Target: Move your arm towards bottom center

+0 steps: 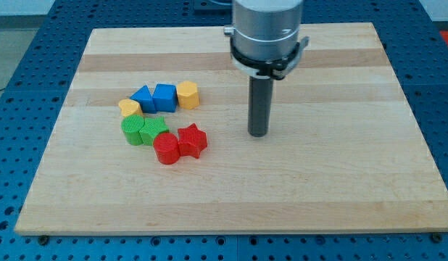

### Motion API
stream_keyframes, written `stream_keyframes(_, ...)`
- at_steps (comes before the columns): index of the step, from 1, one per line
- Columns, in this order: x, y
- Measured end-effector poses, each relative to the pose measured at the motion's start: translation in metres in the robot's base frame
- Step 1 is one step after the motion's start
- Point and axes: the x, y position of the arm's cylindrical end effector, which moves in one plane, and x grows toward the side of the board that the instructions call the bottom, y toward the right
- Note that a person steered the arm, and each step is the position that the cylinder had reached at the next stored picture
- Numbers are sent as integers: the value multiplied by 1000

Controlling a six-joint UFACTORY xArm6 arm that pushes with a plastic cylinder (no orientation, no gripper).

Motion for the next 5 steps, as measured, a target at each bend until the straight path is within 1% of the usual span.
stream_keyframes(1,16,38)
stream_keyframes(2,75,60)
stream_keyframes(3,127,41)
stream_keyframes(4,143,13)
stream_keyframes(5,143,12)
